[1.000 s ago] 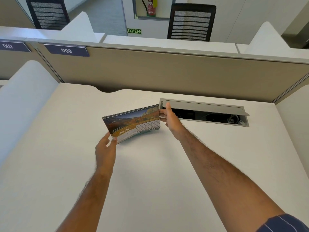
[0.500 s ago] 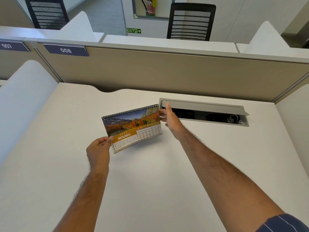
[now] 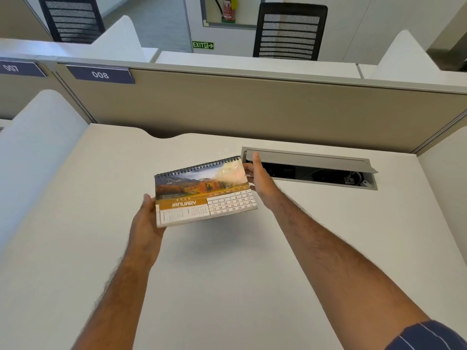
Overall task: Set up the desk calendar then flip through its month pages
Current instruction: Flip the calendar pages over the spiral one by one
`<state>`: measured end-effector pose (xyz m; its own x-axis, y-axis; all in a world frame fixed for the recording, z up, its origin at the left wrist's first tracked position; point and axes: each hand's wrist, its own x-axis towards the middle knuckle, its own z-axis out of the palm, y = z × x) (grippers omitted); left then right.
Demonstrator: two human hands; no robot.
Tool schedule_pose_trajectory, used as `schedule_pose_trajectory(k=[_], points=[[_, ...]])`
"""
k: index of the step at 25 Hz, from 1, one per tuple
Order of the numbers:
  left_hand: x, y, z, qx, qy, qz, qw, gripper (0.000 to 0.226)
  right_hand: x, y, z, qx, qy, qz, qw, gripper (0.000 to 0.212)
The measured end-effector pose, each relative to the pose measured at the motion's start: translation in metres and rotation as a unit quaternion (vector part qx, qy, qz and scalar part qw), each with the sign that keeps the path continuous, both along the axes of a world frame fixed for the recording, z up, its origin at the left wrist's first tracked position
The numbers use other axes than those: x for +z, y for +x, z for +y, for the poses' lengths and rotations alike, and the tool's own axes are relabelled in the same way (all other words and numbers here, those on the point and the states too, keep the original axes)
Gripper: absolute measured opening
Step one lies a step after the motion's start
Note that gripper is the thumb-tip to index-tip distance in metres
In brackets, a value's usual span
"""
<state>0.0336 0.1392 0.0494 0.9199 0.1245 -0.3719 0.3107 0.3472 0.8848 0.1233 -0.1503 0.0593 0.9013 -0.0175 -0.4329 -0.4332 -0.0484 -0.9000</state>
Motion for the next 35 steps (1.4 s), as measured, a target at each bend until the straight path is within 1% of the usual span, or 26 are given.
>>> schedule_pose_trajectory(k=[2,4,7,11,14,18,20,22,23,24,25,27,29,32,34,35], points=[[0.008,0.006,0.003,0.025,-0.055,-0.031,0.998,0.054,0.000,0.000,-0.002,0.006,0.010,0.000,1.000,0.076],[0.018,0.015,0.004,0.034,-0.074,-0.049,0.995,0.049,0.000,-0.001,-0.003,0.013,0.014,-0.003,1.000,0.076],[0.027,0.029,0.004,0.028,-0.042,-0.057,0.997,0.040,0.000,-0.001,-0.003,0.018,0.016,-0.005,1.000,0.074],[0.030,0.042,0.000,0.000,-0.003,-0.072,0.997,0.046,-0.001,-0.002,-0.002,0.024,0.007,-0.005,1.000,0.070],[0.029,0.046,-0.003,-0.003,-0.001,-0.065,0.998,0.046,-0.002,0.000,-0.003,0.025,0.001,-0.001,1.000,0.067],[0.022,0.042,-0.002,0.004,-0.007,-0.065,0.998,0.034,-0.004,0.001,-0.004,0.021,-0.003,0.002,1.000,0.067],[0.012,0.036,-0.002,0.046,0.017,-0.075,0.996,0.029,-0.005,0.001,-0.004,0.018,-0.005,0.003,1.000,0.067],[0.000,0.030,-0.006,0.108,0.076,-0.075,0.988,0.025,-0.005,0.001,-0.004,0.017,-0.005,0.003,1.000,0.067],[-0.007,0.027,-0.009,0.127,0.114,-0.062,0.983,0.025,-0.005,0.000,-0.004,0.018,-0.005,0.002,1.000,0.067],[-0.013,0.025,-0.013,0.127,0.147,-0.041,0.980,0.031,-0.005,0.000,-0.004,0.018,-0.006,0.001,1.000,0.067],[-0.020,0.022,-0.017,0.106,0.168,-0.018,0.980,0.039,-0.005,0.000,-0.004,0.019,-0.005,-0.001,1.000,0.067],[-0.031,0.016,-0.023,0.036,0.181,0.010,0.983,0.057,-0.006,-0.001,-0.002,0.017,-0.002,-0.003,1.000,0.066],[-0.035,0.011,-0.028,-0.001,0.179,0.009,0.984,0.064,-0.006,-0.001,-0.001,0.014,0.002,-0.003,1.000,0.065],[-0.035,0.008,-0.032,0.024,0.217,0.017,0.976,0.063,-0.006,-0.002,-0.001,0.014,-0.001,-0.004,1.000,0.063],[-0.037,0.008,-0.032,0.064,0.258,0.040,0.963,0.054,-0.006,-0.002,-0.001,0.013,-0.003,-0.005,1.000,0.062],[-0.038,0.009,-0.030,0.086,0.272,0.041,0.958,0.044,-0.006,-0.002,-0.001,0.013,-0.003,-0.005,1.000,0.063]])
